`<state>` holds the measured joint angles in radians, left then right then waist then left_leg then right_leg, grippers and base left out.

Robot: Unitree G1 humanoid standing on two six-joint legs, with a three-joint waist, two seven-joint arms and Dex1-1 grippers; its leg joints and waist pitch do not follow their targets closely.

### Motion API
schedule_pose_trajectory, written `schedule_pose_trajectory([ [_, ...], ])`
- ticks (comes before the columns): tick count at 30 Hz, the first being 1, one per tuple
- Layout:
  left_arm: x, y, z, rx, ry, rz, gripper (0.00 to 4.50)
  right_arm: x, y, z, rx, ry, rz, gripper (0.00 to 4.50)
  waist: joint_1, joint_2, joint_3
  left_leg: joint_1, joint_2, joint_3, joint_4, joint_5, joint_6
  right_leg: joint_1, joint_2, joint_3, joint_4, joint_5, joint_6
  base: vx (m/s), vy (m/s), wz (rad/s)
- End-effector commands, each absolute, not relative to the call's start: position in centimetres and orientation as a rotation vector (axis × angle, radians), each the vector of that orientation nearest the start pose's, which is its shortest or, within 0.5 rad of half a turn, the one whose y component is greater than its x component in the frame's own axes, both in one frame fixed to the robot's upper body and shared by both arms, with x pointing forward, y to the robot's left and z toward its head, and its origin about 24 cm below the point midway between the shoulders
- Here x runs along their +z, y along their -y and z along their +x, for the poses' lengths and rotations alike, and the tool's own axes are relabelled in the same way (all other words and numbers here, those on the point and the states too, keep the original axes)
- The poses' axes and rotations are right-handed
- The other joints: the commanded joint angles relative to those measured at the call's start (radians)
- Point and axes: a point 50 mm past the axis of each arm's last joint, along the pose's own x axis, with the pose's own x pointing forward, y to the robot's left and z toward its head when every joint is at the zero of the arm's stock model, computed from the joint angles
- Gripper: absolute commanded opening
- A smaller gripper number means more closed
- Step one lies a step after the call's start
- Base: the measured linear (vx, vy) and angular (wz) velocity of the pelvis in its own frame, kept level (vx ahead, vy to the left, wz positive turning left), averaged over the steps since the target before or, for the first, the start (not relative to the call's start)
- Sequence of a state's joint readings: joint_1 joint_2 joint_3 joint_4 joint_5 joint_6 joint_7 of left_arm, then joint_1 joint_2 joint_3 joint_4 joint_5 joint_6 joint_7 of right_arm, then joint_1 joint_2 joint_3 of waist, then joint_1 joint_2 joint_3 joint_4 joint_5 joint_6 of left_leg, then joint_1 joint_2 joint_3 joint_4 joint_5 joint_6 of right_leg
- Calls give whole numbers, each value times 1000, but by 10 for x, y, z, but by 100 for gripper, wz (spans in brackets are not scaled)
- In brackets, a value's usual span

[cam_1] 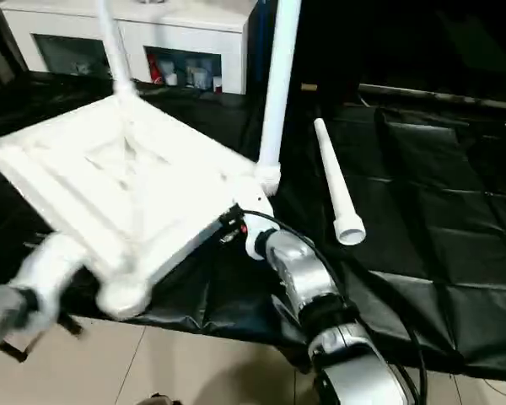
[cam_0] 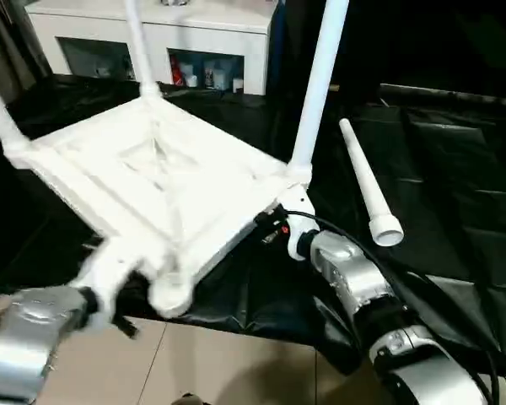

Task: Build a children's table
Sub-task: Rotate table base

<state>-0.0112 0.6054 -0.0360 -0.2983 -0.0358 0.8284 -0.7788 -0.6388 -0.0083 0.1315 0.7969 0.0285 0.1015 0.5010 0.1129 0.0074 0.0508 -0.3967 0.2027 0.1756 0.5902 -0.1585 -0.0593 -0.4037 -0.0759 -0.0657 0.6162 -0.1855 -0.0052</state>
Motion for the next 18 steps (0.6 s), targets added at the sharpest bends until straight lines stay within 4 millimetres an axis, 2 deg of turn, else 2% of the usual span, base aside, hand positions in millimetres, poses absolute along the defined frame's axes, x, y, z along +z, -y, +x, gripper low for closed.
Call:
schedule_pose_trajectory([
  [1,56,-200,223,-759,-678,302,0,38,54,341,775,-288,-70,7,-2,19,-58,33,27,-17,-90,-385,-60,26,-61,46,-75,-267,-167,0,0,0],
  [2,55,-195,227,-782,-654,308,0,39,53,342,782,-282,-73,7,-4,14,-58,32,28,-16,-90,-379,-59,26,-60,46,-75,-263,-166,0,0,0],
  [3,55,-195,227,-782,-654,308,0,39,53,342,782,-282,-73,7,-4,16,-58,32,27,-15,-89,-371,-58,27,-60,46,-74,-262,-164,0,0,0],
  [4,51,-178,243,-831,-602,336,0,46,56,346,755,-247,-88,7,-4,15,-57,33,26,-14,-89,-367,-55,25,-60,47,-77,-268,-161,0,0,0],
  [5,50,-171,252,-851,-581,354,0,50,61,350,717,-229,-88,7,-3,15,-55,36,24,-12,-88,-379,-55,21,-57,47,-83,-293,-151,0,0,0],
  [6,50,-171,252,-851,-581,354,0,50,61,350,717,-229,-88,7,4,22,-58,50,26,-12,-86,-410,-71,15,-61,51,-84,-307,-150,0,0,0],
  [7,50,-161,264,-877,-553,377,0,56,71,354,654,-210,-79,7,0,17,-56,39,25,-14,-90,-399,-70,25,-60,50,-83,-302,-146,0,0,0],
  [8,49,-156,270,-889,-538,383,0,59,80,357,603,-203,-87,7,3,29,-58,36,24,-17,-90,-390,-75,28,-61,48,-80,-301,-142,0,0,0],
  [9,49,-151,276,-899,-525,387,0,62,90,360,514,-211,-140,7,1,25,-59,40,23,-13,-88,-391,-79,23,-60,49,-84,-293,-135,0,0,0],
  [10,48,-148,280,-905,-518,390,0,63,97,362,445,-217,-190,7,1,31,-62,40,23,-15,-89,-372,-87,28,-59,47,-80,-266,-137,0,0,0],
  [11,48,-148,281,-905,-518,390,0,63,98,362,440,-218,-193,7,1,30,-62,37,22,-17,-88,-357,-92,28,-57,47,-78,-251,-138,0,0,0],
  [12,46,-144,286,-911,-506,395,0,66,107,363,374,-229,-258,7,0,27,-64,35,21,-15,-87,-347,-93,33,-57,47,-74,-232,-142,0,0,0],
  [13,43,-136,295,-917,-489,407,0,72,119,363,396,-247,-217,7,-6,40,-64,39,14,-11,-82,-354,-95,32,-49,46,-81,-206,-135,0,0,0],
  [14,43,-136,295,-917,-489,407,0,72,119,363,396,-247,-217,7,-4,34,-66,40,14,-11,-80,-351,-90,36,-50,46,-79,-200,-131,0,0,0],
  [15,43,-132,299,-917,-473,416,0,77,123,362,421,-243,-164,7,-5,36,-69,29,14,-15,-79,-322,-78,46,-57,47,-72,-173,-138,0,0,0],
  [16,45,-129,303,-906,-450,425,0,83,131,363,399,-232,-109,7,-6,47,-69,27,14,-14,-78,-315,-73,46,-57,46,-72,-168,-138,0,0,0],
  [17,47,-126,307,-904,-427,429,0,88,139,365,361,-222,-69,7,-6,37,-71,29,16,-13,-75,-299,-60,47,-57,46,-73,-152,-143,0,0,0],
  [18,49,-123,309,-912,-411,426,0,93,148,367,319,-211,-52,7,-6,44,-73,25,15,-13,-71,-263,-50,50,-58,45,-68,-124,-158,0,0,0],
])
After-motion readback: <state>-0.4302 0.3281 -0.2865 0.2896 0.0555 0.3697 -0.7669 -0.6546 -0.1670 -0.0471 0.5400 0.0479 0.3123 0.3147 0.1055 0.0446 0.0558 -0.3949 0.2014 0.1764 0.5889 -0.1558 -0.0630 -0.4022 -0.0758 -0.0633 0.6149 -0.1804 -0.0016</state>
